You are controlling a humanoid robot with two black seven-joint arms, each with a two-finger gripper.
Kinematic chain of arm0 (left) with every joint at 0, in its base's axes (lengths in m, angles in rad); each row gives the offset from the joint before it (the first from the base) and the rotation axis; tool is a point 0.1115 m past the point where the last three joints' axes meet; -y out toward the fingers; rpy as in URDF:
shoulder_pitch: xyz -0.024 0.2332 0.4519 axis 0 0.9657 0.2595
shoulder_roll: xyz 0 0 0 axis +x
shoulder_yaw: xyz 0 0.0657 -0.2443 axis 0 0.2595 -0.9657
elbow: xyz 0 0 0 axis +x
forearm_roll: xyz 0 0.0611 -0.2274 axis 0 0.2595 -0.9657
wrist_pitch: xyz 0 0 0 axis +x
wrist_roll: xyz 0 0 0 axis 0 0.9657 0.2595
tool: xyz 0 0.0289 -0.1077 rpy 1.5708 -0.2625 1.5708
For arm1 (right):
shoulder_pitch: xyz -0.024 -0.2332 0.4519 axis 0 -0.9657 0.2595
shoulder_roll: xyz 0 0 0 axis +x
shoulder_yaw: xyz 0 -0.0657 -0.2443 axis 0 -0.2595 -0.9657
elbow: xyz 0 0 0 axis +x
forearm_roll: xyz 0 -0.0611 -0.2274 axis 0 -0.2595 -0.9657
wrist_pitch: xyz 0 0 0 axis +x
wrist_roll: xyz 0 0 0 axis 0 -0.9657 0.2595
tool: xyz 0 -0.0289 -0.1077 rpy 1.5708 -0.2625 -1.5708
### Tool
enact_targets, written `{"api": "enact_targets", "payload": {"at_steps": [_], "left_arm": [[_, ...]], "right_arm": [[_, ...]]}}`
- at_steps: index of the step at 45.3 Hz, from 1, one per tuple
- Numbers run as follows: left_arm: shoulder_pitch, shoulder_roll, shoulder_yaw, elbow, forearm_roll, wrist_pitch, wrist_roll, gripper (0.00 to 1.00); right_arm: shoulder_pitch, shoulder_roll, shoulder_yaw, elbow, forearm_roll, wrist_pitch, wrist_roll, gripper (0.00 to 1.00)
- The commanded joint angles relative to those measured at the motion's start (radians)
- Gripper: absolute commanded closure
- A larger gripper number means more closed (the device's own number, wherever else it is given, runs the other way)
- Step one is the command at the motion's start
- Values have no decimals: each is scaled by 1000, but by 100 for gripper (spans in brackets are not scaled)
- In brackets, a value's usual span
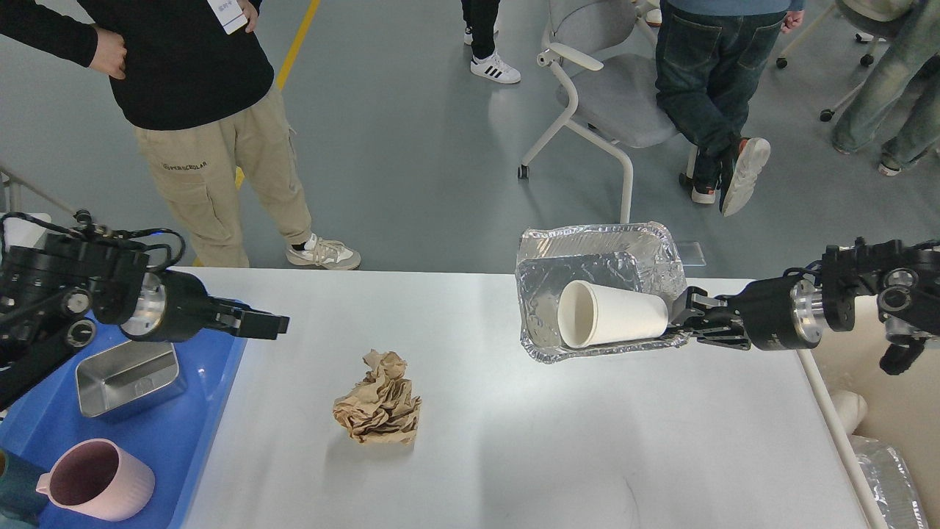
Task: Tidy desktop
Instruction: 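Grasp the crumpled brown paper bag with the left gripper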
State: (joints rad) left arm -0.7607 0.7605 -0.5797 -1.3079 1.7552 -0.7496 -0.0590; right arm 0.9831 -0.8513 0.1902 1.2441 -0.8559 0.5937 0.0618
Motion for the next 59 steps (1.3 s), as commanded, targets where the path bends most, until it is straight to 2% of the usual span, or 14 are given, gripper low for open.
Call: {"api": "enact_targets", "payload": {"at_steps": [1,15,22,25,30,34,40,52,59], "left_arm": [[-37,-125,86,41,90,1,2,3],[-49,-322,192,105,178,13,5,3],[-42,-351,231,145,181,79,5,7],[-42,-345,256,150,181,108,-2,19],[-48,-329,293,159,181,113,-13,50],[-43,-328,307,183,181,115,-44,77],[-48,-326,325,199,182,116,-113,100],[-52,-296,304,196,190,150,-150,100],[-42,-169,212,125,147,156,-197,100]], "right_arm": [[0,1,5,0,0,0,1,100],[0,-6,12,20,0,0,3,100],[-3,-11,12,26,0,-2,3,100],[-4,-19,14,28,0,-2,3,100],[-7,-20,14,29,1,-2,3,100],[-7,-20,14,29,0,-2,3,100],[-9,-19,14,29,1,-3,1,100],[-15,-20,12,35,0,-5,1,100],[-23,-19,3,31,0,-12,1,100]]}}
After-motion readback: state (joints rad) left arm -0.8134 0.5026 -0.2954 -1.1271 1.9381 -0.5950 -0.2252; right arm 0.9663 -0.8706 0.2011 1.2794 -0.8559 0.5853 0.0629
